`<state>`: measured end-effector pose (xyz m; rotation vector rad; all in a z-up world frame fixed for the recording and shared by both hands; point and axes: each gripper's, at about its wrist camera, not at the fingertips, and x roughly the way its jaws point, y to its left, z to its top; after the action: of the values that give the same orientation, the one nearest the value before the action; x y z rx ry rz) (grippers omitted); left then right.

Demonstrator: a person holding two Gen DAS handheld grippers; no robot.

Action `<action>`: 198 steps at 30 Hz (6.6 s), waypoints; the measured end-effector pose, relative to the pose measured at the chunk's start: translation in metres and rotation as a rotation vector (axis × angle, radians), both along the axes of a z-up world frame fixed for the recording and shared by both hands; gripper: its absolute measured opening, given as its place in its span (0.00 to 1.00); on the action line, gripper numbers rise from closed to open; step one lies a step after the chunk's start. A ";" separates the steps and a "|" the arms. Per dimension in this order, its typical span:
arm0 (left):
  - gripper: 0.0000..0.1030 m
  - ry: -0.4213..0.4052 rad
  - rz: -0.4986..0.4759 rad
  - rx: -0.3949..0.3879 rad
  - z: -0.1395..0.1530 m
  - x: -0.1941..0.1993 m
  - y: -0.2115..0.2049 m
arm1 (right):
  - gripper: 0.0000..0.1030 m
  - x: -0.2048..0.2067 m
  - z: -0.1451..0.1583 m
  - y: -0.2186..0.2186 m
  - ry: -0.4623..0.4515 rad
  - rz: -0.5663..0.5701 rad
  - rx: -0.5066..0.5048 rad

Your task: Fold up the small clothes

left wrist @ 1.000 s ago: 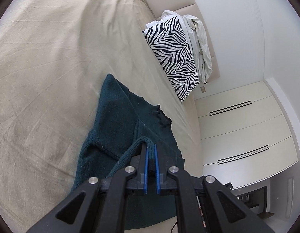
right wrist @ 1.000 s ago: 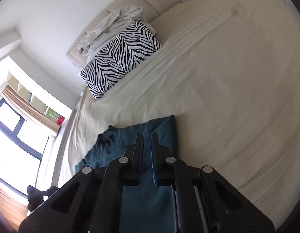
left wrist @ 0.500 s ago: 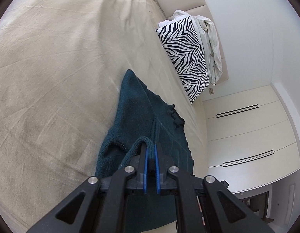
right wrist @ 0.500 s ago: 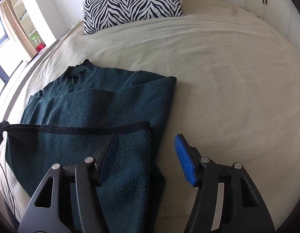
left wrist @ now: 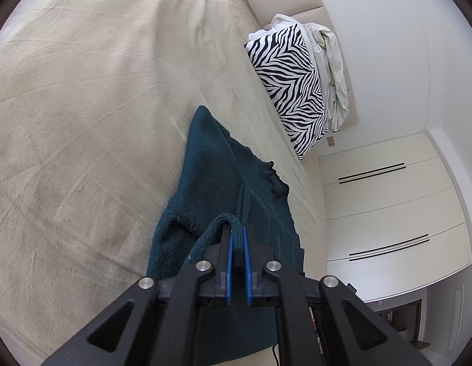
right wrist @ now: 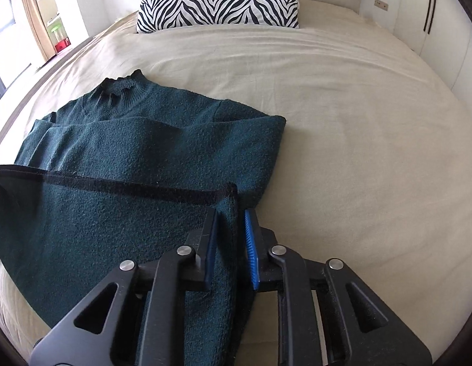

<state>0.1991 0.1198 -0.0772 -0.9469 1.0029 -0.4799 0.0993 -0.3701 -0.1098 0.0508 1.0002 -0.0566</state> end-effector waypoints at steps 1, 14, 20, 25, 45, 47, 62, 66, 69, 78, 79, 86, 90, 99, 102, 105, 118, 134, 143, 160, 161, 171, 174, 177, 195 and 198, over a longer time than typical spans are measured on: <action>0.07 0.000 0.000 -0.002 0.000 -0.001 0.000 | 0.10 -0.002 0.002 0.004 -0.005 0.008 -0.026; 0.07 -0.027 0.015 -0.039 0.020 -0.004 0.000 | 0.06 -0.026 0.051 0.024 -0.145 0.008 -0.160; 0.07 -0.053 0.050 -0.063 0.037 0.017 0.003 | 0.05 -0.013 0.072 0.013 -0.224 -0.046 -0.146; 0.07 -0.065 0.068 -0.065 0.047 0.053 -0.006 | 0.05 0.017 0.077 -0.011 -0.243 -0.118 -0.057; 0.44 -0.024 0.060 0.182 -0.004 0.062 -0.014 | 0.52 0.054 0.009 -0.044 -0.147 -0.213 0.104; 0.49 -0.048 0.050 0.227 0.001 0.064 -0.020 | 0.52 0.046 0.015 -0.042 -0.148 -0.200 0.106; 0.32 -0.151 -0.079 0.623 -0.002 0.103 -0.075 | 0.52 0.014 0.004 -0.025 -0.121 -0.158 0.100; 0.18 -0.162 -0.093 0.665 -0.004 0.102 -0.079 | 0.52 0.014 0.001 -0.023 -0.121 -0.147 0.082; 0.08 -0.159 -0.105 0.674 -0.006 0.102 -0.080 | 0.51 0.018 -0.003 -0.019 -0.103 -0.129 0.079; 0.06 -0.148 -0.050 0.601 -0.006 0.098 -0.060 | 0.15 0.022 -0.002 -0.004 -0.096 -0.091 -0.006; 0.06 -0.148 -0.042 0.594 -0.005 0.097 -0.057 | 0.13 0.022 -0.001 -0.004 -0.098 -0.091 -0.009; 0.06 -0.156 -0.009 0.572 -0.002 0.090 -0.043 | 0.10 0.023 0.013 0.002 -0.128 -0.092 -0.004; 0.06 -0.152 -0.004 0.572 -0.005 0.090 -0.044 | 0.10 0.028 0.015 0.004 -0.125 -0.107 -0.003; 0.21 -0.101 0.017 0.516 -0.015 0.086 -0.029 | 0.46 0.007 -0.006 -0.042 -0.097 -0.274 0.214; 0.22 -0.141 0.055 0.547 0.001 0.072 -0.027 | 0.46 -0.013 0.000 -0.050 -0.132 -0.311 0.235; 0.22 -0.209 0.024 0.574 0.020 0.052 -0.046 | 0.46 -0.033 0.014 -0.045 -0.183 -0.293 0.301; 0.38 -0.219 -0.207 0.701 -0.023 -0.033 -0.138 | 0.46 -0.045 -0.018 0.120 -0.026 0.136 0.822; 0.26 -0.220 -0.135 0.683 -0.011 -0.062 -0.077 | 0.40 -0.140 -0.043 -0.036 -0.221 -0.420 0.811; 0.58 -0.315 -0.242 0.566 0.015 -0.066 -0.155 | 0.43 -0.114 -0.001 0.040 -0.252 -0.263 0.960; 0.50 -0.239 -0.278 0.749 -0.022 -0.059 -0.154 | 0.41 -0.085 -0.064 0.035 -0.171 -0.345 1.120; 0.50 -0.240 -0.279 0.749 -0.022 -0.059 -0.154 | 0.41 -0.093 -0.063 0.023 -0.190 -0.375 1.114; 0.50 -0.246 -0.283 0.763 -0.023 -0.058 -0.156 | 0.41 -0.157 -0.054 -0.049 -0.327 -0.596 1.051; 0.51 -0.245 -0.283 0.761 -0.023 -0.058 -0.156 | 0.41 -0.197 -0.052 -0.073 -0.344 -0.630 1.031; 0.51 -0.239 -0.274 0.745 -0.021 -0.058 -0.154 | 0.42 -0.214 -0.050 -0.078 -0.338 -0.644 1.004; 0.60 -0.188 -0.230 0.708 0.002 0.000 -0.164 | 0.59 -0.184 -0.054 -0.003 -0.233 -0.695 1.139; 0.60 -0.190 -0.234 0.714 0.000 0.008 -0.169 | 0.59 -0.163 -0.054 -0.001 -0.232 -0.708 1.140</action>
<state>0.2067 -0.0491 -0.0776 -0.1442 1.0100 -0.3537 -0.0637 -0.3709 -0.1636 1.4210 0.6313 -0.1167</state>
